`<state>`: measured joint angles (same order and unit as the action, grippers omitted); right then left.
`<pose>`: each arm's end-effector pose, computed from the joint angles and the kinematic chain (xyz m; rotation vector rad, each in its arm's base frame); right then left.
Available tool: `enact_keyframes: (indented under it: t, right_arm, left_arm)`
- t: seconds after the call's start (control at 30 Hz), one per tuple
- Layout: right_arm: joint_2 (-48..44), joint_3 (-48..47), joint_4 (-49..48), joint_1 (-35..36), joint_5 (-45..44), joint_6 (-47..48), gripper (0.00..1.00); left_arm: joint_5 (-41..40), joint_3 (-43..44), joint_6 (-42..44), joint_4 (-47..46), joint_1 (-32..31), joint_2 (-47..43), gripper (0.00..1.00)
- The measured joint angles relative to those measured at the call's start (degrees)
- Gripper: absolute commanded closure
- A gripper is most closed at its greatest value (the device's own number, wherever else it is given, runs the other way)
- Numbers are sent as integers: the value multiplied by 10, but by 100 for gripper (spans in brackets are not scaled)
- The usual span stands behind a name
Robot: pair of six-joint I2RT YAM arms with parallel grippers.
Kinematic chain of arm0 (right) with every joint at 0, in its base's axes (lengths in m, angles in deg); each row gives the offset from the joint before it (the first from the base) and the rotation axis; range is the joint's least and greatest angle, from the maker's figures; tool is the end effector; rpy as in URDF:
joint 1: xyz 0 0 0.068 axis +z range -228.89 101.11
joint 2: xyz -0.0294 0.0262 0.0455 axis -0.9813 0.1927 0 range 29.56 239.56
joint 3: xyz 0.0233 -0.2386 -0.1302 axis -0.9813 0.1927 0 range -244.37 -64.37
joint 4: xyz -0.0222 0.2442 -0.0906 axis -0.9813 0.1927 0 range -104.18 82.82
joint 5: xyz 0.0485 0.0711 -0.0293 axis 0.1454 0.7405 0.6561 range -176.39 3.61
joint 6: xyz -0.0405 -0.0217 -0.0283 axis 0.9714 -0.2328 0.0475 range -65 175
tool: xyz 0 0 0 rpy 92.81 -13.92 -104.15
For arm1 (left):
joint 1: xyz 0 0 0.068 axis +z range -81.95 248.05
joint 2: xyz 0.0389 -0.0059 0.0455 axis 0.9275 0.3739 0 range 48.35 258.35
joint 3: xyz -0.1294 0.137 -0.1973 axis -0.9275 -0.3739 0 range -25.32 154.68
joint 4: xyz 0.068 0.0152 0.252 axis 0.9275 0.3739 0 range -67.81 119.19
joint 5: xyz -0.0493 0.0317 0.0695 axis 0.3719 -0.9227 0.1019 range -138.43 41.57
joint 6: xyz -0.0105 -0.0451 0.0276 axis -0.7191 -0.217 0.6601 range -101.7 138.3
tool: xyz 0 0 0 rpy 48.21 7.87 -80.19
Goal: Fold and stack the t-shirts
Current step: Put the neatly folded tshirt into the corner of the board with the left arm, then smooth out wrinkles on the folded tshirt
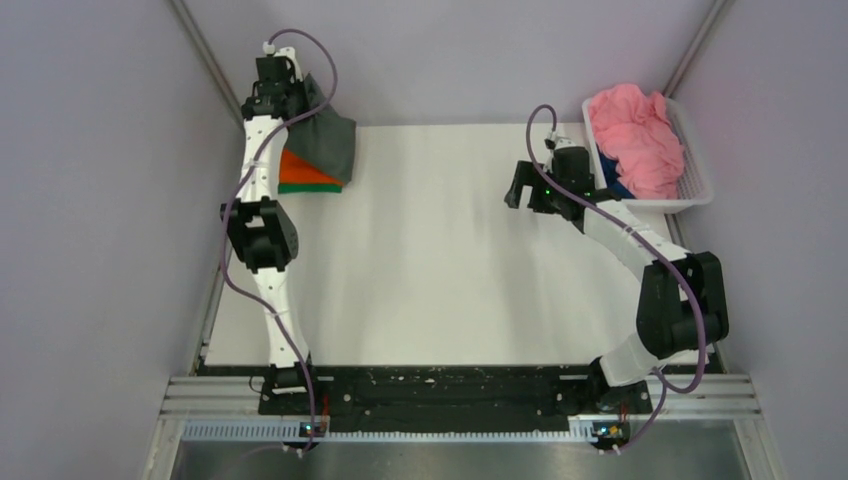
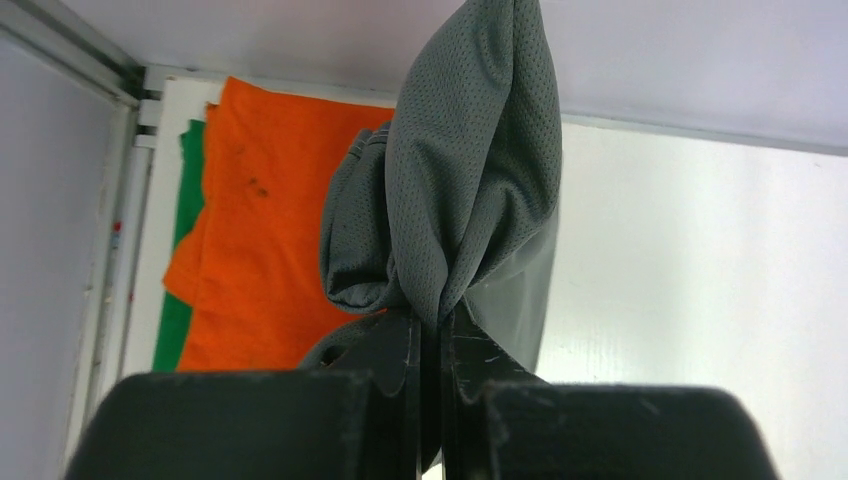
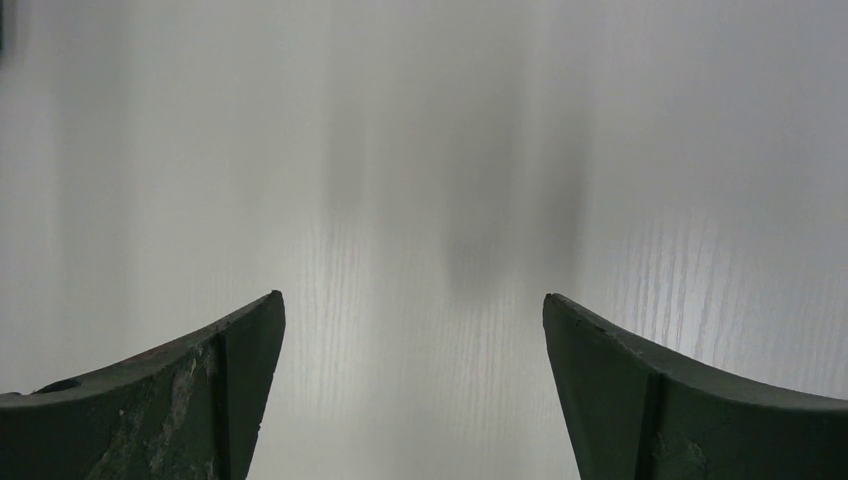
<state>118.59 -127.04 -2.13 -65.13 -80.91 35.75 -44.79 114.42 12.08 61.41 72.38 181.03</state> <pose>0.3367 0.0859 0.2543 0.0562 2.2704 0.4158 0.5261 0.0376 0.3389 -0.1589 2.1263 -0.0871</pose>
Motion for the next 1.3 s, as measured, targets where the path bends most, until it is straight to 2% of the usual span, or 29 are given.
enact_keyframes:
  t: [0.33,0.43,0.57,0.73,0.77,0.8,0.83,0.87,0.9,0.93,1.13,1.3]
  right_arm:
    - [2,0,15,0,-3,0,1]
    - [7,0,18,0,-3,0,1]
    - [15,0,27,0,-10,0,1]
    - [20,-1,38,2,-19,0,1]
    - [21,-1,38,3,-20,0,1]
    - [22,-1,39,4,-21,0,1]
    - [23,-1,39,4,-22,0,1]
    - [24,-1,39,4,-23,0,1]
    - [25,-2,39,4,-23,0,1]
    - [26,-2,40,4,-24,0,1]
    - [28,-9,44,8,-25,0,1]
    - [28,-12,45,11,-27,0,1]
  left_arm:
    - [-116,-2,35,-44,-1,4,100]
    - [-148,-9,49,-72,-4,11,92]
    - [-191,-12,68,-101,-11,37,92]
    - [-218,-15,77,-118,-14,67,88]
    - [-224,-16,77,-122,-15,71,85]
    - [-229,-16,77,-124,-16,75,76]
    - [-235,-17,77,-127,-16,76,61]
    - [-242,-17,77,-127,-16,77,41]
    - [-252,-17,75,-130,-17,77,13]
    - [-262,-17,78,-134,-17,77,3]
    - [-350,-17,58,-161,-17,77,1]
    - [-376,-21,43,-166,-17,77,1]
